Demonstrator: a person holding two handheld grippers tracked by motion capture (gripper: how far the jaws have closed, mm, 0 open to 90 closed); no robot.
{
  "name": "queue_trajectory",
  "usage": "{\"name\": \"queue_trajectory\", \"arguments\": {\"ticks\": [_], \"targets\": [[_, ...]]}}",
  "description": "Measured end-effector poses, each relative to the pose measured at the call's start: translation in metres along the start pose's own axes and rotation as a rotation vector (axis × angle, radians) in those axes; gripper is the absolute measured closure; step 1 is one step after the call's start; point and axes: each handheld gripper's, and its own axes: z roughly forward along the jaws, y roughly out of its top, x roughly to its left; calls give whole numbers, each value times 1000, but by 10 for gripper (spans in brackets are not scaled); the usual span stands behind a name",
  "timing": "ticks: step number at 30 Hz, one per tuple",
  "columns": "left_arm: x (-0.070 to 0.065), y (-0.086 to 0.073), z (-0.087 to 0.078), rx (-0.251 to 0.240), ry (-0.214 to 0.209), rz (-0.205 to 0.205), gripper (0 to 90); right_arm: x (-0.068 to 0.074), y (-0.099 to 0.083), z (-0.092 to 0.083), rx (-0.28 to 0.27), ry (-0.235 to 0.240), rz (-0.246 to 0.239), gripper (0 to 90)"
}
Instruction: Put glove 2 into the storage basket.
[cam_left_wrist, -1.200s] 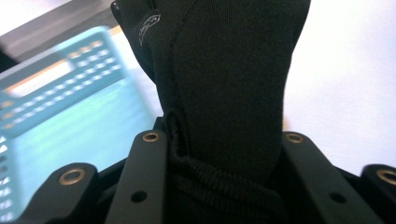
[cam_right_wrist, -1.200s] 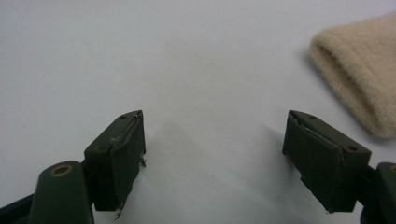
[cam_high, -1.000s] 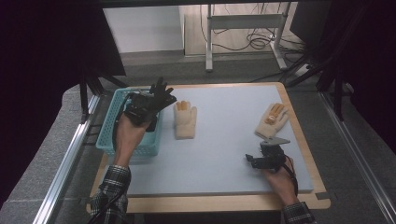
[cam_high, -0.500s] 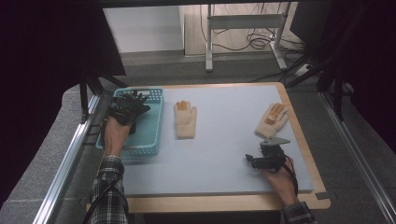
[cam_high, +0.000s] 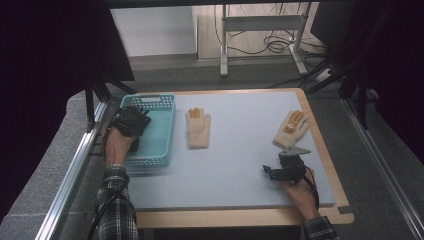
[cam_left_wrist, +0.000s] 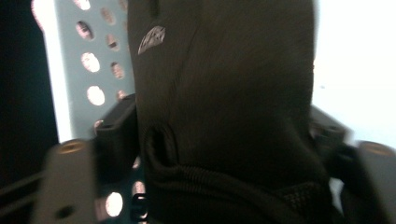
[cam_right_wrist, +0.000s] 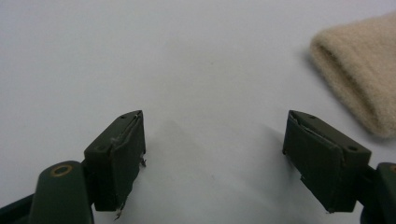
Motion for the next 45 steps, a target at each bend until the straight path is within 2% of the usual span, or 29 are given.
{"name": "queue_trajectory", "arguments": {"ticks": [1,3,5,7,9,13,15,18,22,24,28,36,41,45], "targets": [[0,0,-3,-3,-6,2,203,0,0,0,0,0,0,204],[3,-1,-10,-14,-45,-8,127,0,0,0,0,0,0,204],[7,-3,-18,-31,-70,-20,95,0,0,0,0,0,0,204],[12,-5,-27,-52,-117,-49,61,0,0,0,0,0,0,204],[17,-8,-34,-81,-151,-74,56,0,0,0,0,0,0,204],[22,-12,-51,-180,-285,-141,53,0,0,0,0,-1,0,204],[19,-12,-58,-237,-349,-171,58,0,0,0,0,-1,0,204],[11,-8,-64,-279,-405,-182,60,0,0,0,0,-1,-1,204],[-7,1,-70,-309,-451,-169,61,0,0,0,0,-1,0,204],[-19,5,-72,-323,-472,-149,68,0,0,0,0,-1,-1,204],[-45,14,-77,-335,-477,-99,103,0,0,0,0,-1,-1,204],[-99,28,-85,-377,-526,-2,189,0,0,0,0,0,-1,204],[-130,31,-89,-392,-535,74,213,0,0,0,0,0,-2,204],[-149,30,-88,-406,-544,108,241,0,0,0,0,0,-1,204]]}}
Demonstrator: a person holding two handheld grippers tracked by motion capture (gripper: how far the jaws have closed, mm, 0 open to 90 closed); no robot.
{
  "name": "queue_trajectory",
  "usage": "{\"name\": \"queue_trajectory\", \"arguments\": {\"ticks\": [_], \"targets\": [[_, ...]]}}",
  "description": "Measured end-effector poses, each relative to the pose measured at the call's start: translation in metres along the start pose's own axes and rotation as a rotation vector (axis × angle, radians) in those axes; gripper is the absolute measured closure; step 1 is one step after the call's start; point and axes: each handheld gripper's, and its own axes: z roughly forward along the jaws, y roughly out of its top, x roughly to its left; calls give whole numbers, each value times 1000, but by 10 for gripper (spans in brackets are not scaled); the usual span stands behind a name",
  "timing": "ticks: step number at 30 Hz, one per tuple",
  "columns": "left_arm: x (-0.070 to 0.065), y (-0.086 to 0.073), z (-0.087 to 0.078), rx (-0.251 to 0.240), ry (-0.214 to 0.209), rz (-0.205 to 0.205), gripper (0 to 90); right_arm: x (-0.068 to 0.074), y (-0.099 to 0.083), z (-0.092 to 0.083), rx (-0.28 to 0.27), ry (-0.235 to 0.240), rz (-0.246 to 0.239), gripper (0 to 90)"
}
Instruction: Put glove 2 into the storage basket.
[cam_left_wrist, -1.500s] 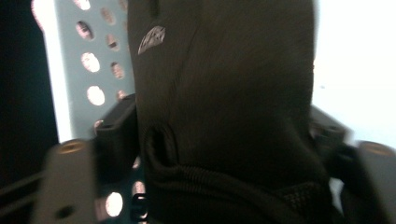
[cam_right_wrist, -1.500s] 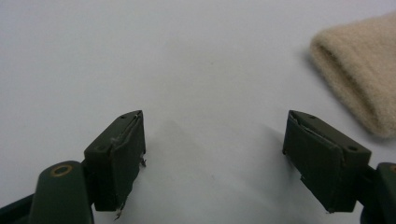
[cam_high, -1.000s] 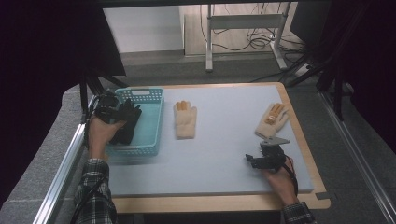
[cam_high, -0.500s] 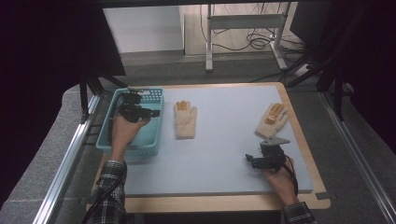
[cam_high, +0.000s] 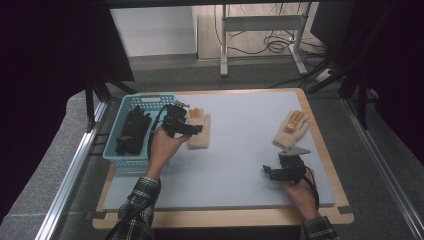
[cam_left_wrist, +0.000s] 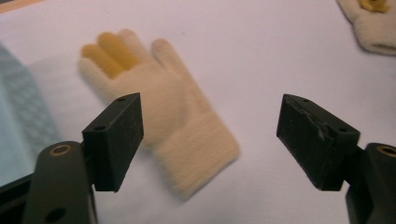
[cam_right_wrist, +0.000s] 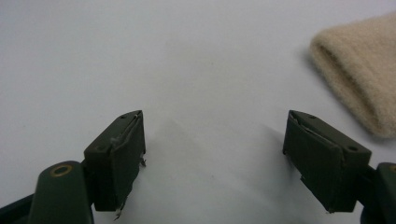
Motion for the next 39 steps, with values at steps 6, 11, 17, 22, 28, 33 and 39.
{"name": "queue_trajectory", "arguments": {"ticks": [6,11,17,22,28,33,39], "targets": [[-20,-7,19,-1,-26,25,364,0,0,0,0,0,1,204],[-34,-18,43,39,10,52,444,0,0,0,0,0,1,204],[-40,-31,67,98,122,117,521,0,0,0,0,0,1,203],[-46,-41,80,119,228,216,622,0,0,0,0,-1,0,203],[-49,-38,79,116,248,213,825,0,0,0,0,-1,0,203],[-50,-32,54,52,116,154,830,0,0,0,0,-1,0,203],[-78,-36,30,-3,-40,163,826,0,0,0,0,0,0,203]]}}
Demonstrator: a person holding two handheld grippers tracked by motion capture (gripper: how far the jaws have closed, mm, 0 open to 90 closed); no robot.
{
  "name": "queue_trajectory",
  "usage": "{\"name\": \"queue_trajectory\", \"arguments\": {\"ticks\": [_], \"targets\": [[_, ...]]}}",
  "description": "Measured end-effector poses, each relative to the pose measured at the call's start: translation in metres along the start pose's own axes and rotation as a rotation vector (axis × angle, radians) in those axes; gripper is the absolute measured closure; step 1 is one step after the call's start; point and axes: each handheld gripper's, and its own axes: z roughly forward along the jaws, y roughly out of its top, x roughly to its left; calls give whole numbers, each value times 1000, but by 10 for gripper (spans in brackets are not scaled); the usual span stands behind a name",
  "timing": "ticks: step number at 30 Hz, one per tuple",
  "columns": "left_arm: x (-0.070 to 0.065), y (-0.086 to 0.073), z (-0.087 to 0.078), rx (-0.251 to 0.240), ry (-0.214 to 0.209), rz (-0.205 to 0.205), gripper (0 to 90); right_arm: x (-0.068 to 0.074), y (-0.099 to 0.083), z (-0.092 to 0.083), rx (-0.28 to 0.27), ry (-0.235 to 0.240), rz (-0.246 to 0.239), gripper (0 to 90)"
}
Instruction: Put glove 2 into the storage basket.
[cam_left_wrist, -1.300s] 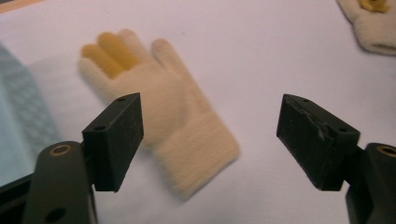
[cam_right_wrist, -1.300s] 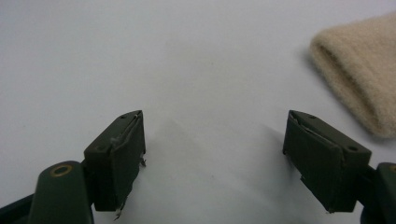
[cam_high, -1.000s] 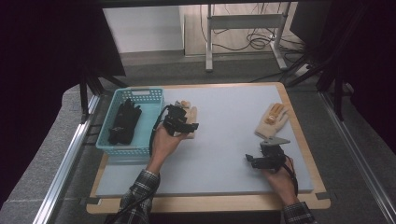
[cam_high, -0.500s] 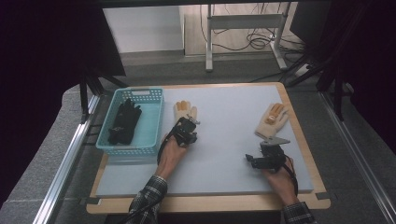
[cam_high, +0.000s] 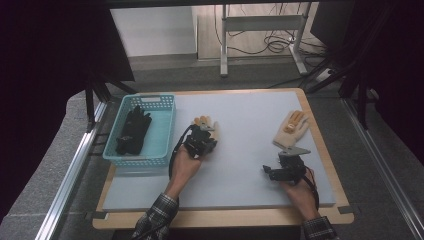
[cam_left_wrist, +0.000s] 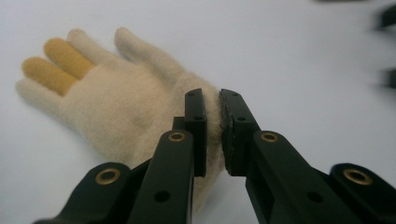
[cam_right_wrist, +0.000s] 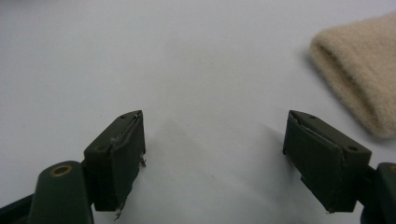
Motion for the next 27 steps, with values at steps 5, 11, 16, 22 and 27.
{"name": "queue_trajectory", "arguments": {"ticks": [5,11,16,22,27], "targets": [[-33,-17,6,8,-129,26,816,0,0,0,0,0,-1,203],[-39,-25,4,-36,-199,13,529,0,0,0,-1,0,0,203],[-37,-28,-16,-73,-136,37,350,0,0,0,-1,-1,0,203],[-28,-50,-20,-62,-46,39,230,0,0,0,-1,0,2,204],[-12,-79,-20,-35,31,-7,149,-1,0,0,2,2,4,197]]}}
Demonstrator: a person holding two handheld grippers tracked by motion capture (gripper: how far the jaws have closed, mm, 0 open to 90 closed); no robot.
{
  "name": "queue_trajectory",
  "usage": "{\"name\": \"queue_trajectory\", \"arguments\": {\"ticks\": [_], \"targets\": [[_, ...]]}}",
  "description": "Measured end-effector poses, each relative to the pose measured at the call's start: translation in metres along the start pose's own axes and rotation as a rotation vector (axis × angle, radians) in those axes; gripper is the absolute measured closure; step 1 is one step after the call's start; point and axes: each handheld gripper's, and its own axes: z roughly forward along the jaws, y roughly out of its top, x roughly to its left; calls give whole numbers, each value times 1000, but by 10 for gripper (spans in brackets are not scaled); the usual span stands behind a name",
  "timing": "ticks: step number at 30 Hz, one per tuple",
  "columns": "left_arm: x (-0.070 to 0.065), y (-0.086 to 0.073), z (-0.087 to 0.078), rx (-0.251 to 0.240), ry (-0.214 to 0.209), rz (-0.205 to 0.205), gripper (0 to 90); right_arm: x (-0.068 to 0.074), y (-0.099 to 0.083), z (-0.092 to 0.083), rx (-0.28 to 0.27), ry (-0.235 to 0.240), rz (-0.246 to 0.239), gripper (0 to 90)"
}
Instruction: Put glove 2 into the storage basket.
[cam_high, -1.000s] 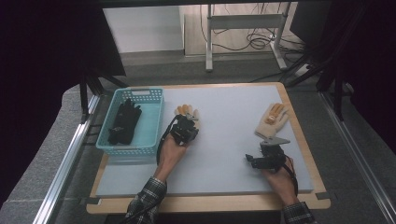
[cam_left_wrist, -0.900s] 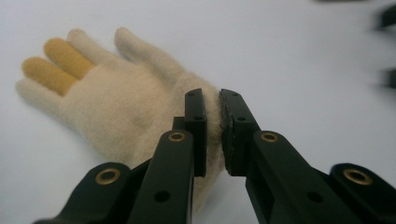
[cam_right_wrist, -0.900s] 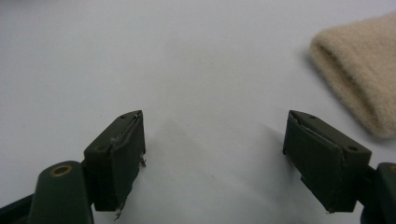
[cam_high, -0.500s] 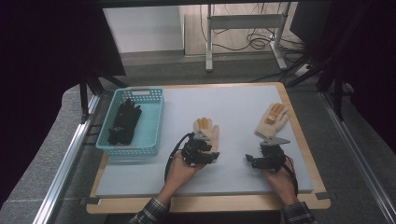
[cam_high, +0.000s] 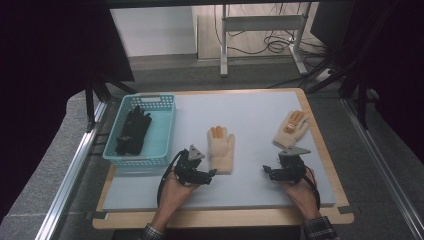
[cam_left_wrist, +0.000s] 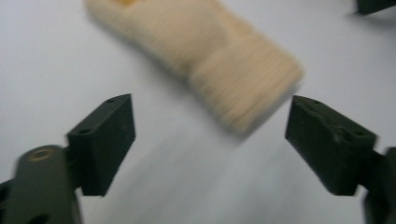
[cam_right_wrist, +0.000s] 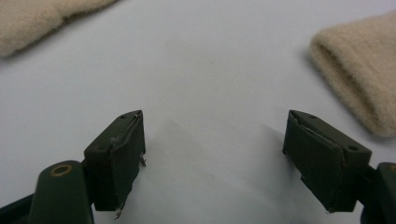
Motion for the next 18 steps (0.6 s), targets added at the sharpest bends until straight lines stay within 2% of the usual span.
{"name": "queue_trajectory", "arguments": {"ticks": [3,6,9,10,13,18], "targets": [[6,-14,-1,10,27,-23,111,0,0,0,5,6,-3,184],[12,-28,-2,13,27,-70,82,1,1,0,8,5,-3,185],[18,-39,-1,21,33,-81,70,0,1,0,10,5,1,185],[18,-41,-2,9,34,-83,71,0,1,0,10,6,1,185],[16,-42,-3,26,79,-67,55,0,1,0,9,6,-1,185],[17,-43,-3,31,75,-76,48,0,1,0,7,6,5,191]]}}
